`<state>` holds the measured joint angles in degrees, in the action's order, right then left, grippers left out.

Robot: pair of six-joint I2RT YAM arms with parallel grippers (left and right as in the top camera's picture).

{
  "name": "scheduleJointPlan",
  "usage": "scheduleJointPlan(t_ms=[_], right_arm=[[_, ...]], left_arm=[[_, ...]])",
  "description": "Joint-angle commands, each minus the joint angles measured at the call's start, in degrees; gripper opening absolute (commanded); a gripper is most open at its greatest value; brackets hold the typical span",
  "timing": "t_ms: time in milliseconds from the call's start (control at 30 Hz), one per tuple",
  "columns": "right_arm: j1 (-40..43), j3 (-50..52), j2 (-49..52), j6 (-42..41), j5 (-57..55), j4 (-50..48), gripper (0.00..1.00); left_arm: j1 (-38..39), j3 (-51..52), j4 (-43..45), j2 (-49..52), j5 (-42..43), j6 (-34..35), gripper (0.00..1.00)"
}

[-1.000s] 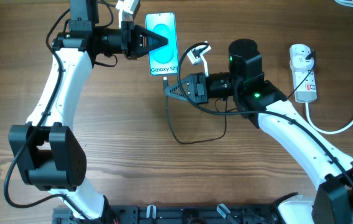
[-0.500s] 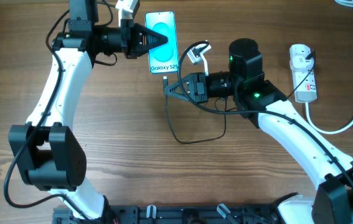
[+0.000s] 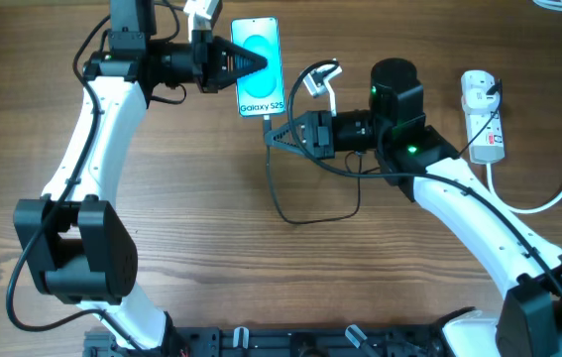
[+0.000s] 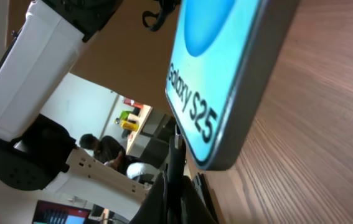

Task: Plug charger to phone and switch on socket
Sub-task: 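Push the plug into the phone port with the right gripper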

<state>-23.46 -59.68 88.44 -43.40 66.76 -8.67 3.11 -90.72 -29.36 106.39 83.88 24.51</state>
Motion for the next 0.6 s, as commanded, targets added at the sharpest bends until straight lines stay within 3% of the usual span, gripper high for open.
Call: scheduleJointPlan(t_ms=[0, 167, 567], right_arm=[[0.3, 1.0, 1.4, -0.4, 2.8, -0.6, 0.04], [1.5, 2.0, 1.4, -3.3, 6.0, -7.9, 0.04], [1.5, 2.0, 4.4, -7.9, 8.2, -11.8, 0.04]], left_arm=[[0.0, -0.7, 0.9, -1.3, 1.9, 0.3, 0.04], [0.0, -0.7, 1.0, -1.3, 1.9, 0.3, 0.04], [0.0, -0.7, 1.8, -1.3, 1.8, 0.3, 0.04]])
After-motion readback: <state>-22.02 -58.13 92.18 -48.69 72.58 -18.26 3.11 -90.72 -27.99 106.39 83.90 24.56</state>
